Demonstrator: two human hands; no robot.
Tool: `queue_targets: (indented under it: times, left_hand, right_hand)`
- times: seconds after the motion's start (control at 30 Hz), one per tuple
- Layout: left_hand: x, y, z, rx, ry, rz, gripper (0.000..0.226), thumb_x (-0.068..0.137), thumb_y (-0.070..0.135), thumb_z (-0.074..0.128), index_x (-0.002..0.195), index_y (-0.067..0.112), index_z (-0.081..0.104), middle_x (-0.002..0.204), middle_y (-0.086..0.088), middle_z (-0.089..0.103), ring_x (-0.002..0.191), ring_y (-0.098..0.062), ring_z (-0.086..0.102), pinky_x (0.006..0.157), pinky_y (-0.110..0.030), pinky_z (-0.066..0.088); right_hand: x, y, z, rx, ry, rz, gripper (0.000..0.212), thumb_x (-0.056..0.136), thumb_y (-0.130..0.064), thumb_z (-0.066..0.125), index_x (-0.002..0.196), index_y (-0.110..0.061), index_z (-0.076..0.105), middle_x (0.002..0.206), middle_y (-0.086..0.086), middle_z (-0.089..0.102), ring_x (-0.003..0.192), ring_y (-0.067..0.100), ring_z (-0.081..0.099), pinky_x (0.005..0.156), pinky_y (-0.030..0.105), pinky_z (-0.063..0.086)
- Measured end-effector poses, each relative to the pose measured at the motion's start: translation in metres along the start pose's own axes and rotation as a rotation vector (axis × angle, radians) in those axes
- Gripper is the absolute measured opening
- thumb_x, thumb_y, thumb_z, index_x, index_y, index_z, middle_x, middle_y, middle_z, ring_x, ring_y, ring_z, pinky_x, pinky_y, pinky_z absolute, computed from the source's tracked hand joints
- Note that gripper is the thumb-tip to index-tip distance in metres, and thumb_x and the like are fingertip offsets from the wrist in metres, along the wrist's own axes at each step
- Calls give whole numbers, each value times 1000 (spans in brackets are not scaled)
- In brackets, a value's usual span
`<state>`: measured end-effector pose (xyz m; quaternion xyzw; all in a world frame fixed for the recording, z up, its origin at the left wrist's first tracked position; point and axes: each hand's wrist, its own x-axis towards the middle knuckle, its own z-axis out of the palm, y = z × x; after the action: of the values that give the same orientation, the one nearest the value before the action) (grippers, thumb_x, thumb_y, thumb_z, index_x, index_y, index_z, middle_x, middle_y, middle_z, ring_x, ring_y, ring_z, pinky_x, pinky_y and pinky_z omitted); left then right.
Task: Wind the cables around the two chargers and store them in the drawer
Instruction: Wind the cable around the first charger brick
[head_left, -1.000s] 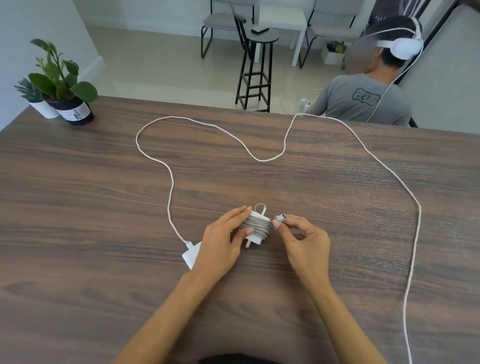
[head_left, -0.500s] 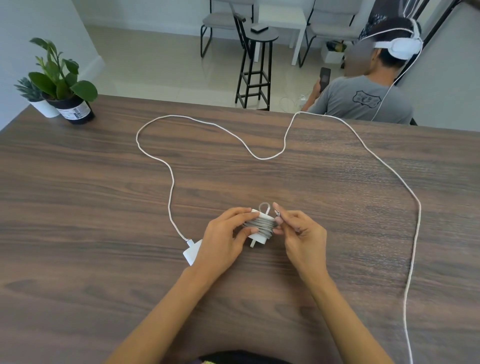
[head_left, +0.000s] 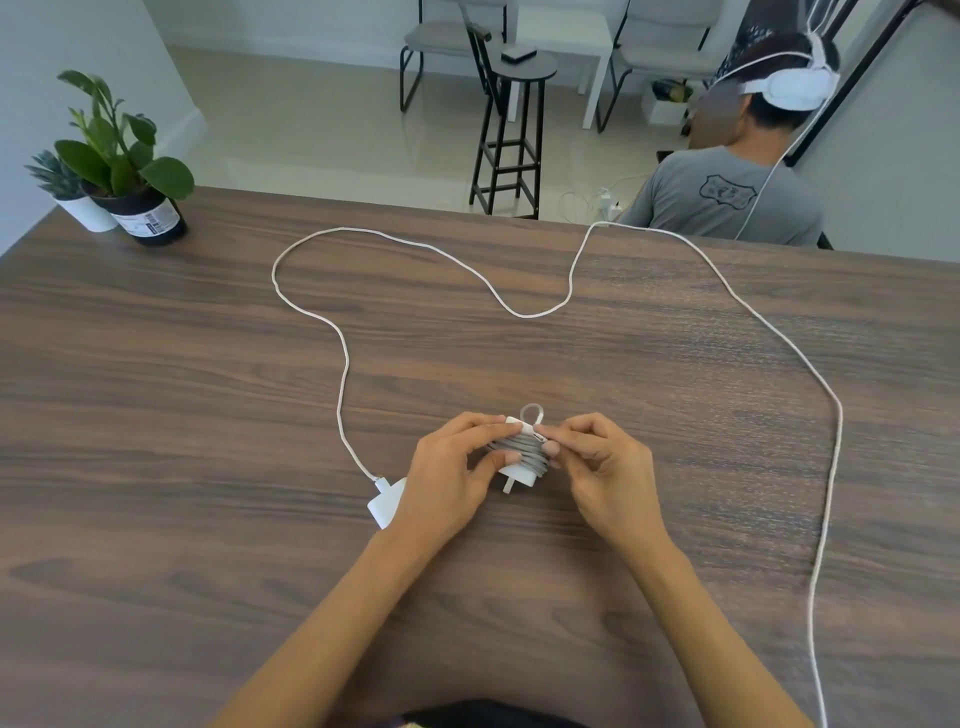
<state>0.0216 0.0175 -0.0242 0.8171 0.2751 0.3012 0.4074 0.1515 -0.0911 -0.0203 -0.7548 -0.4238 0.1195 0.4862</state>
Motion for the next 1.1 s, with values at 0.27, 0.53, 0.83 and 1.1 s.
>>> queue_targets:
  times: [0.27, 0.53, 0.83, 1.1]
  left_hand:
    - [6, 0, -2, -38, -44, -59, 29, 76, 6, 76, 103, 15, 74, 104, 3, 70, 93, -4, 63, 87, -15, 48]
    - [9, -2, -1, -75, -48, -84, 30, 73, 3, 76, 101, 14, 74, 100, 7, 69, 91, 1, 62, 87, -17, 49]
    - [9, -9, -5, -192, -67, -222, 34, 75, -3, 73, 100, 20, 74, 99, 9, 71, 88, 7, 65, 86, -12, 48]
    - [15, -13, -7, -216, -67, -235, 15, 80, -8, 67, 83, 6, 72, 93, 7, 71, 85, 8, 66, 81, -9, 48]
  right_hand:
    - [1, -5, -2, 81, -36, 88, 23, 74, -10, 77, 91, -25, 76, 81, -1, 60, 75, 2, 58, 70, 8, 43]
    - [7, -5, -10, 50, -153, 98, 22, 78, -15, 75, 92, -32, 75, 79, -8, 56, 77, 6, 58, 76, 18, 47]
    - [14, -7, -10, 22, -186, 112, 19, 71, -18, 81, 80, -34, 75, 78, -4, 58, 67, 11, 60, 68, 10, 43]
    - [10, -7, 1, -21, -23, 108, 20, 73, -15, 80, 77, -33, 71, 79, -6, 63, 68, 7, 60, 66, 4, 41]
